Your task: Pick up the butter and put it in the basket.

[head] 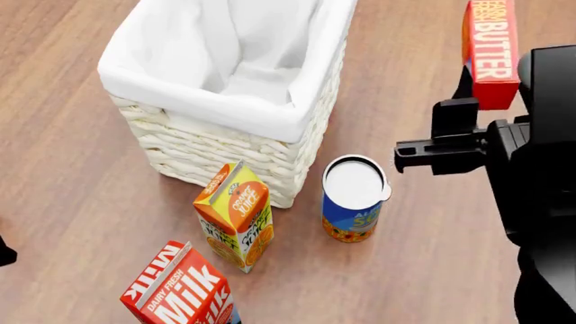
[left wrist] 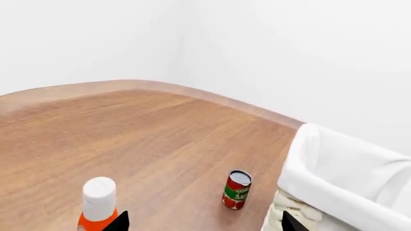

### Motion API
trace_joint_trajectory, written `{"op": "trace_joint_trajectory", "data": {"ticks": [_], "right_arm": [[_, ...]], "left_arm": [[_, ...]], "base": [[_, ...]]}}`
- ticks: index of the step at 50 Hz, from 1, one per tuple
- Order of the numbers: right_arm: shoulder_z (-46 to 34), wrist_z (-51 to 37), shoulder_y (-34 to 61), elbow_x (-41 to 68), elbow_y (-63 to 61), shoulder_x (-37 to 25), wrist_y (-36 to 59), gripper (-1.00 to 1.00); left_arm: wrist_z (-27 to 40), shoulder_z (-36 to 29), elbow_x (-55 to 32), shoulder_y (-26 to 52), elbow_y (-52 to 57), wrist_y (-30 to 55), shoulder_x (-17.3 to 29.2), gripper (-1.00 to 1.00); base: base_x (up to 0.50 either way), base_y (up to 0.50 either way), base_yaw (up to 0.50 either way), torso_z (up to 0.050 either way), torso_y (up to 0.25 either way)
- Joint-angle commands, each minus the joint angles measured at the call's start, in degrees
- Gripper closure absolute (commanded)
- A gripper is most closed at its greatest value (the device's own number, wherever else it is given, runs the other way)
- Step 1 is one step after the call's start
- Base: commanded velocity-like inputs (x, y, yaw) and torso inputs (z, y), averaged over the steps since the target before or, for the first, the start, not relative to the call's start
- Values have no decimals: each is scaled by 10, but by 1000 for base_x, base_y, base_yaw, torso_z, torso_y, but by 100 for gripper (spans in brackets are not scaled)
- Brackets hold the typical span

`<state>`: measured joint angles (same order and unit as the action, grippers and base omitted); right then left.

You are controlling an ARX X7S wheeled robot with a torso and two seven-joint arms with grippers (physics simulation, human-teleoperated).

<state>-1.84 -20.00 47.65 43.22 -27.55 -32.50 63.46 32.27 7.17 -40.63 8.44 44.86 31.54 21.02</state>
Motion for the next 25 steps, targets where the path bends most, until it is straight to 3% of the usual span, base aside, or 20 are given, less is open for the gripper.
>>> {"op": "trace_joint_trajectory", "data": {"ticks": [1, 18, 25], "right_arm": [[-38, 39, 110, -45, 130, 23, -15, 100], [-214, 136, 315, -138, 404, 72, -30, 100], [-248, 165, 387, -166, 515, 105, -56, 100]], "left_arm": [[1, -1, -3, 0, 0, -3, 1, -100], [9, 7, -19, -7, 13, -2, 6, -100], [10, 3, -18, -10, 16, -4, 6, -100]], "base": [[0, 0, 0, 0, 0], [0, 0, 0, 1, 1], [0, 0, 0, 0, 1]]}}
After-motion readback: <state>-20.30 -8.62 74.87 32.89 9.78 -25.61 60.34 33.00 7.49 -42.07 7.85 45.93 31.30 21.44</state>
